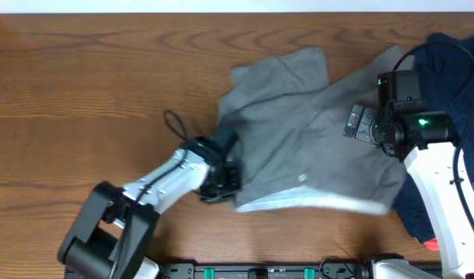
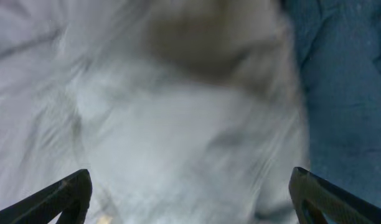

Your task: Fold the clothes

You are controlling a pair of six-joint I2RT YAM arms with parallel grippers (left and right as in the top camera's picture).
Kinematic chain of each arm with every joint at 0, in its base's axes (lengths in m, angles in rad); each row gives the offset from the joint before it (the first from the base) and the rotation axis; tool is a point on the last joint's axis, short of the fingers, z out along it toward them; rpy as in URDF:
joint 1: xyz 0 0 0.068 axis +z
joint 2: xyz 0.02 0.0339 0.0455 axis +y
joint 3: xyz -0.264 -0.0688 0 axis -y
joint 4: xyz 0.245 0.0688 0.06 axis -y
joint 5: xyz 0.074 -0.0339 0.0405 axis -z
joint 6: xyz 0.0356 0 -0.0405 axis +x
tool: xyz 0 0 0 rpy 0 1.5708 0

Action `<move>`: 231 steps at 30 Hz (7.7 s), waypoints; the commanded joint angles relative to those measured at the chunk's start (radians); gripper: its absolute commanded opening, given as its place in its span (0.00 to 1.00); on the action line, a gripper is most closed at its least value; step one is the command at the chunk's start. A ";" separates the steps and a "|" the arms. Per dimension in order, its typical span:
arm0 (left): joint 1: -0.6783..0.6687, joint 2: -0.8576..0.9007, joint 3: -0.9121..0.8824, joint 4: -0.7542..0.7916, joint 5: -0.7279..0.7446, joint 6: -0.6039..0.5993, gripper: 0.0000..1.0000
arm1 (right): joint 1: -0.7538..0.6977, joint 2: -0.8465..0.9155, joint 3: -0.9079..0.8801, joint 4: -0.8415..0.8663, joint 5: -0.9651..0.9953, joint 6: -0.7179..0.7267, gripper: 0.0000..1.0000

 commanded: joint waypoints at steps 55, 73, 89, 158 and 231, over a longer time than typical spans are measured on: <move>0.190 -0.401 -0.147 -0.196 -0.165 -0.554 0.92 | -0.009 0.146 -0.007 -0.047 -0.185 -0.002 0.99; 0.154 -0.404 -0.302 0.063 -0.373 -0.637 0.06 | -0.010 0.146 -0.007 -0.047 -0.183 -0.002 0.99; 0.459 -0.412 -0.135 -0.240 -0.407 -0.154 0.06 | 0.060 0.189 -0.088 -0.028 -0.521 0.027 0.99; 0.458 -0.596 0.462 -0.795 -0.223 0.210 0.06 | -0.119 -0.205 0.130 0.016 -0.048 -0.121 0.01; 0.772 -0.137 0.100 -0.319 -0.224 -0.074 0.98 | 0.201 0.673 0.087 0.627 -0.308 -0.335 0.54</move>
